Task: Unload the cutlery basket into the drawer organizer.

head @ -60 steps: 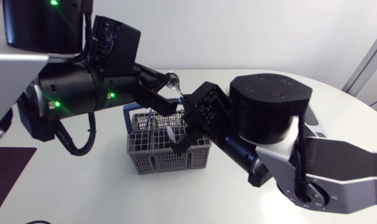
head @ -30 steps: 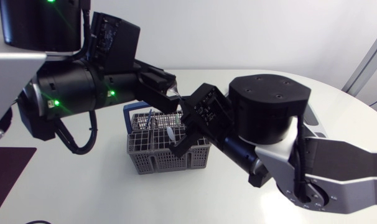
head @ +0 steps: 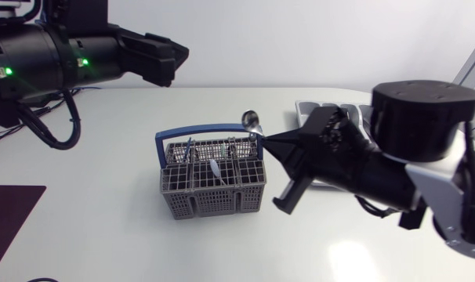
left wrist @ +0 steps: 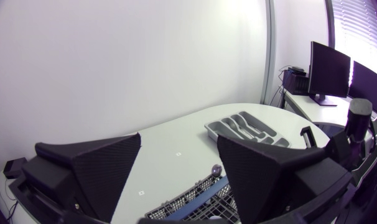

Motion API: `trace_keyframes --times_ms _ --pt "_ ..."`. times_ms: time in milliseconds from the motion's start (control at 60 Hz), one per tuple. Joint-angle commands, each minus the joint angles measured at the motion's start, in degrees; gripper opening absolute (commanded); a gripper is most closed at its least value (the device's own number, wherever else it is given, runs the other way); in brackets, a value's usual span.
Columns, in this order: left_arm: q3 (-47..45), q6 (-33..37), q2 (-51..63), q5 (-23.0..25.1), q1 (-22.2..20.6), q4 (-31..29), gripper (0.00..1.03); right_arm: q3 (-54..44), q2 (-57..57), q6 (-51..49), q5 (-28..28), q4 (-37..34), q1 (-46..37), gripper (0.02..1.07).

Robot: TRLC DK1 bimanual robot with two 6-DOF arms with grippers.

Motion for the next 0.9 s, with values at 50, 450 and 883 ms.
trace_keyframes --times_ms 50,450,883 --pt "1.1 3.8 0.2 4.8 2.6 -4.7 0.98 -1.2 -6.3 -5.2 -11.4 -8.8 -10.5 0.08" --pt "-5.3 21.2 0.7 11.1 -0.7 -11.0 0.97 3.5 3.5 -41.9 -36.1 -35.3 -42.1 0.08" --pt "-10.5 52.3 2.2 15.3 -4.4 -13.3 0.96 17.1 30.5 -70.1 -33.4 -40.1 -59.3 0.08"
